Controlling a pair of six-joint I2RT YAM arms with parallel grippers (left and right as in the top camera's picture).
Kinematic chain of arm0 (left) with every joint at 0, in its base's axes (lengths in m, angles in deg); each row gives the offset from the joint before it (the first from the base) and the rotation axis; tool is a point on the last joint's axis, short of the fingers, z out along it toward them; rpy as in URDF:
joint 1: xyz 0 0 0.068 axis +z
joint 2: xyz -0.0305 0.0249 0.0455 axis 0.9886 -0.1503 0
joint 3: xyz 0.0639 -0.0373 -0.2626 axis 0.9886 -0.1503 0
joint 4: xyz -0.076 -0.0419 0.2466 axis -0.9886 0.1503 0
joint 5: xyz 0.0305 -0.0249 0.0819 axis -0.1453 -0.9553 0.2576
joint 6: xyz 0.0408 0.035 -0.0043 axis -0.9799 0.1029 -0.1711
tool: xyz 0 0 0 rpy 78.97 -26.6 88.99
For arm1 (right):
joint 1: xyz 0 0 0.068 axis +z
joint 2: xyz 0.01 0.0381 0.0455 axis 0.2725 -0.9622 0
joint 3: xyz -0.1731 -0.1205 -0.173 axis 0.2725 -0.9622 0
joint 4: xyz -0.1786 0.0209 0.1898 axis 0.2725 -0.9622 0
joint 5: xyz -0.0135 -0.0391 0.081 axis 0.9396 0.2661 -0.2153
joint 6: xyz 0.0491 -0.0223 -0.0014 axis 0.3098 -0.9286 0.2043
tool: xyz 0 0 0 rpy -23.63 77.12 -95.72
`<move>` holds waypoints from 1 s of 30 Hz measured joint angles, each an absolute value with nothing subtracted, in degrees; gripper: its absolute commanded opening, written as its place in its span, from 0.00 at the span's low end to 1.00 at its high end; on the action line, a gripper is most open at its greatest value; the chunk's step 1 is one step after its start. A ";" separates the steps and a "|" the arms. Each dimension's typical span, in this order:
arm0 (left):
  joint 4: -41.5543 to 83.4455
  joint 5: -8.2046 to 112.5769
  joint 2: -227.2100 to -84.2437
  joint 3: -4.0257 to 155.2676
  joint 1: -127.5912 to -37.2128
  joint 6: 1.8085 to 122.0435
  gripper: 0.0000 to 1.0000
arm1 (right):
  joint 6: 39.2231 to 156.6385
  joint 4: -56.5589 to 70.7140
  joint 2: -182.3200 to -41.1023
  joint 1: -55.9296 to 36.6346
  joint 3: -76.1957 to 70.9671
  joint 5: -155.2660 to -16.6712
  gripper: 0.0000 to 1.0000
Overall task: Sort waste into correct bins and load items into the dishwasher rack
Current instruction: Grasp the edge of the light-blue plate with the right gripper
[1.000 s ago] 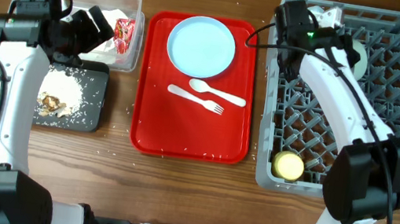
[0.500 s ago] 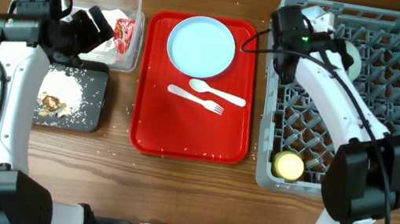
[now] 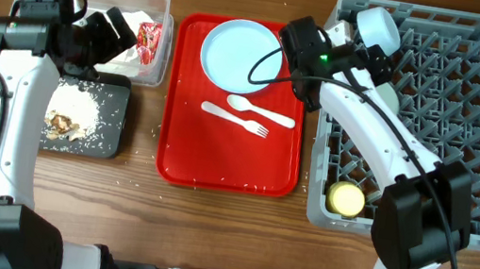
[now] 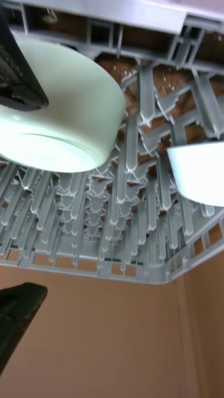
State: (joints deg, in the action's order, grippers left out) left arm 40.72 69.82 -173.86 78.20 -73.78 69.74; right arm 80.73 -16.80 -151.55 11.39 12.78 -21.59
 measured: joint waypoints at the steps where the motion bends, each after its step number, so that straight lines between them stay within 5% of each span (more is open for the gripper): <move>1: 40.72 69.82 -173.86 78.20 -73.78 69.74 1.00 | 80.71 -16.82 -151.55 11.39 12.78 -22.09 0.97; 8: 40.72 69.82 -173.86 78.20 -73.78 69.74 1.00 | 80.71 -16.25 -151.39 11.39 17.50 -32.89 1.00; 14: 40.72 69.82 -173.86 78.20 -73.78 69.74 1.00 | 80.97 -4.85 -148.90 11.32 19.87 -64.71 1.00; 18: 40.67 69.82 -173.86 78.20 -73.78 69.74 1.00 | 86.08 6.00 -148.84 11.54 20.11 -78.09 0.69; 30: 40.72 69.82 -173.86 78.20 -73.78 69.74 1.00 | 111.29 4.86 -163.15 11.11 20.08 -80.52 0.57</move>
State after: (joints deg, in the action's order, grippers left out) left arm 40.72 69.82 -173.86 78.20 -73.78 69.74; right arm 111.29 4.86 -163.15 11.11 20.08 -80.52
